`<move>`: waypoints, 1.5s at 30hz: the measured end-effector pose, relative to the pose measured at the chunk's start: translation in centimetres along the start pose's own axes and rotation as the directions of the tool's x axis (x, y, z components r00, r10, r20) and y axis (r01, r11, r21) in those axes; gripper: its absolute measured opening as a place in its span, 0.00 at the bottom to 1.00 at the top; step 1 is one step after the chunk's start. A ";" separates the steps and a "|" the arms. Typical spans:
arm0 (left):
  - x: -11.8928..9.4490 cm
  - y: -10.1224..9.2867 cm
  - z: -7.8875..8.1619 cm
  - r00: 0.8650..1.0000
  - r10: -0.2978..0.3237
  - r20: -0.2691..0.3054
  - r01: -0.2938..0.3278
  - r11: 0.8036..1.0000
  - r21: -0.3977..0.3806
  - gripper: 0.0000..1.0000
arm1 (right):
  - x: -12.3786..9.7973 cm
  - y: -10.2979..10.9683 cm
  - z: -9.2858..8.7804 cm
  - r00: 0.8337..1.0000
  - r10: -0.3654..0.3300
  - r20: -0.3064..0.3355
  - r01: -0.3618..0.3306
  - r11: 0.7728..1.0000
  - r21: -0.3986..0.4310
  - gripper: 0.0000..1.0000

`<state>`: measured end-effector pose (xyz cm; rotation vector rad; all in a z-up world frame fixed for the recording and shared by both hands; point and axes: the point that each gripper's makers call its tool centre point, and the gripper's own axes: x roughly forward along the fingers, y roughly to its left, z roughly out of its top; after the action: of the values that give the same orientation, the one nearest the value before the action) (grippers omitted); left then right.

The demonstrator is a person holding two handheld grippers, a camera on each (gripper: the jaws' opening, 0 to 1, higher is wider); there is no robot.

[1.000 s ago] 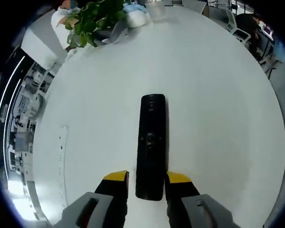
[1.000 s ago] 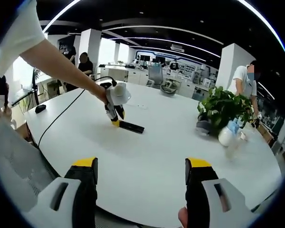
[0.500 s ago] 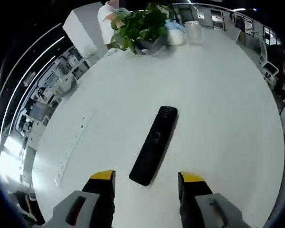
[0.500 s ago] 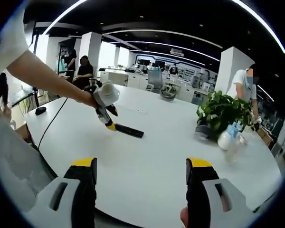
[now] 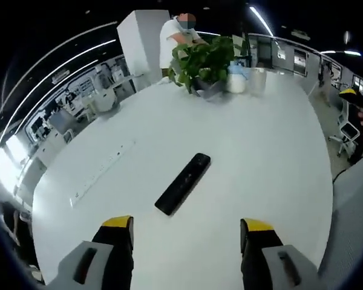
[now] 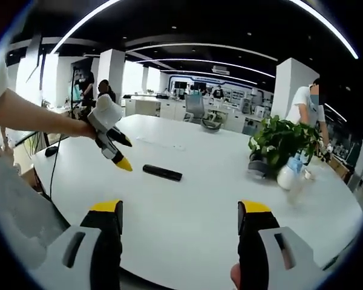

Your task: Press the specified remote control buttons in sequence, fully releasing each button before pressing the next.

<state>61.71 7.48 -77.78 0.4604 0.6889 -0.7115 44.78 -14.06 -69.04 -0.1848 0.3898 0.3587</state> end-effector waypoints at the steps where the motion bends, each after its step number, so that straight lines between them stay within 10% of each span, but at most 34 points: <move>1: -0.4 -0.1 0.2 1.000 0.003 0.016 -0.003 1.000 -0.020 0.76 | 0.0 0.0 0.1 1.000 0.001 0.004 -0.001 1.000 0.004 0.81; 15: -6.4 -1.5 1.1 0.986 0.074 0.147 -0.052 0.988 -0.148 0.80 | 0.0 0.2 0.1 1.000 0.019 0.008 -0.019 1.000 0.013 0.82; 23: -10.1 -2.8 0.8 0.961 0.149 0.235 -0.070 0.947 -0.314 0.83 | -0.1 0.2 0.2 1.000 0.019 0.017 -0.020 1.000 0.017 0.82; 33: -14.7 -3.9 -1.4 0.922 0.266 0.280 -0.124 0.890 -0.438 0.97 | -0.1 0.4 0.0 1.000 0.024 0.002 -0.025 1.000 0.002 0.83; 40: -18.6 -3.3 -3.3 0.864 0.413 0.287 -0.215 0.819 -0.532 1.00 | -0.1 0.4 0.1 1.000 0.019 0.009 -0.019 1.000 -0.001 0.84; 45: -20.0 -4.0 -4.6 0.840 0.473 0.267 -0.288 0.805 -0.519 1.00 | 0.0 0.7 0.1 1.000 0.028 0.006 -0.028 0.999 -0.016 0.87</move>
<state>45.76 16.21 -67.43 0.0053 0.3470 -0.2114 44.56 -13.40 -69.00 -0.1941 0.3840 0.3896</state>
